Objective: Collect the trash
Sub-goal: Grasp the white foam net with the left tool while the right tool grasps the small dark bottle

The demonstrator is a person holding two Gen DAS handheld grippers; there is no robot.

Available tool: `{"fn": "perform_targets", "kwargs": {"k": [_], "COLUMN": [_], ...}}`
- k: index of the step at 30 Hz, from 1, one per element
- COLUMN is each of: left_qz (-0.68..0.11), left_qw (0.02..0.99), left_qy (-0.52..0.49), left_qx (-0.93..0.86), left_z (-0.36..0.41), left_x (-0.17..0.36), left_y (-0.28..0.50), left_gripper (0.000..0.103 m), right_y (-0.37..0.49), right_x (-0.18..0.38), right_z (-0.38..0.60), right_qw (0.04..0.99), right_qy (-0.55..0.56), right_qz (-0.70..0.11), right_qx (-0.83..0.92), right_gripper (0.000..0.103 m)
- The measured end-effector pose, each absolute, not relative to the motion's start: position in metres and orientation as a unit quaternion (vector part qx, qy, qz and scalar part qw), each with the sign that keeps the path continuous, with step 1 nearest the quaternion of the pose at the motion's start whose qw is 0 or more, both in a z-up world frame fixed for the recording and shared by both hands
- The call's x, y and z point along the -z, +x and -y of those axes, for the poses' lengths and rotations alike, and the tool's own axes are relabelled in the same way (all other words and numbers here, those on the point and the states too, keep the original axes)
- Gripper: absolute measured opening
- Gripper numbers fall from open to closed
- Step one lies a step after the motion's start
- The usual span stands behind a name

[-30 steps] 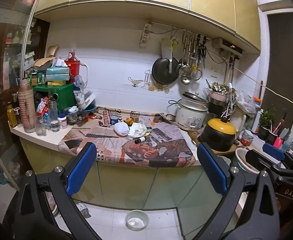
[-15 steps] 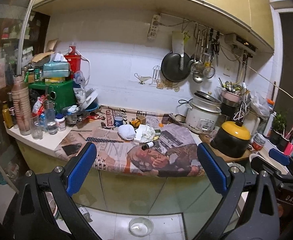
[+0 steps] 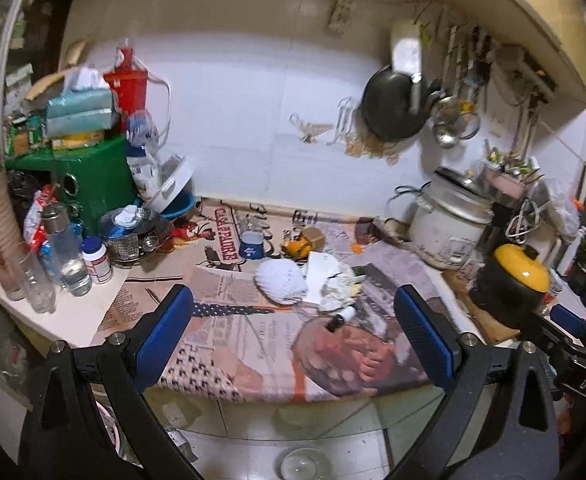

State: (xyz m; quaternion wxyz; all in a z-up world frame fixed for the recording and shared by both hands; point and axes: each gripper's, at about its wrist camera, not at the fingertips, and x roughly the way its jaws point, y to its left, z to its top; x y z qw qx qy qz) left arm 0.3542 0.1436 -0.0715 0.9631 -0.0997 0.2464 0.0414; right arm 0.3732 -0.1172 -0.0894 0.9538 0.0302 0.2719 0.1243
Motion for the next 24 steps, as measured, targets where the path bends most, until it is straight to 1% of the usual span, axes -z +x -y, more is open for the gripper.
{"fn": "perform_targets", "kwargs": {"k": [1, 2, 4, 8, 13, 20, 24], "left_qz": [-0.252, -0.259, -0.277, -0.335, -0.378, -0.443, -0.453], "left_qw": [0.961, 0.959, 0.953, 0.934, 0.914, 0.874, 0.861], "left_qy": [-0.101, -0.104, -0.109, -0.114, -0.12, -0.154, -0.187], "left_qx": [-0.044, -0.049, -0.053, -0.053, -0.079, -0.124, -0.135], "left_z": [-0.151, -0.158, -0.169, -0.184, -0.19, -0.192, -0.193], "left_x": [0.078, 0.085, 0.101, 0.138, 0.182, 0.231, 0.246], "left_y": [0.366, 0.379, 0.403, 0.454, 0.498, 0.551, 0.578], "left_gripper": [0.101, 0.097, 0.095, 0.094, 0.094, 0.094, 0.094], "right_y": [0.383, 0.394, 0.42, 0.469, 0.524, 0.592, 0.619], "right_x": [0.095, 0.102, 0.119, 0.154, 0.196, 0.244, 0.266], "right_z": [0.112, 0.107, 0.095, 0.078, 0.063, 0.049, 0.044], "right_qw": [0.952, 0.95, 0.943, 0.926, 0.896, 0.844, 0.824], "right_qy": [0.03, 0.03, 0.027, 0.022, 0.032, 0.045, 0.048], "right_qz": [-0.279, -0.289, -0.313, -0.359, -0.419, -0.504, -0.533], "right_qx": [-0.121, -0.117, -0.11, -0.116, -0.141, -0.177, -0.186], "right_gripper": [0.098, 0.098, 0.098, 0.098, 0.097, 0.086, 0.081]}}
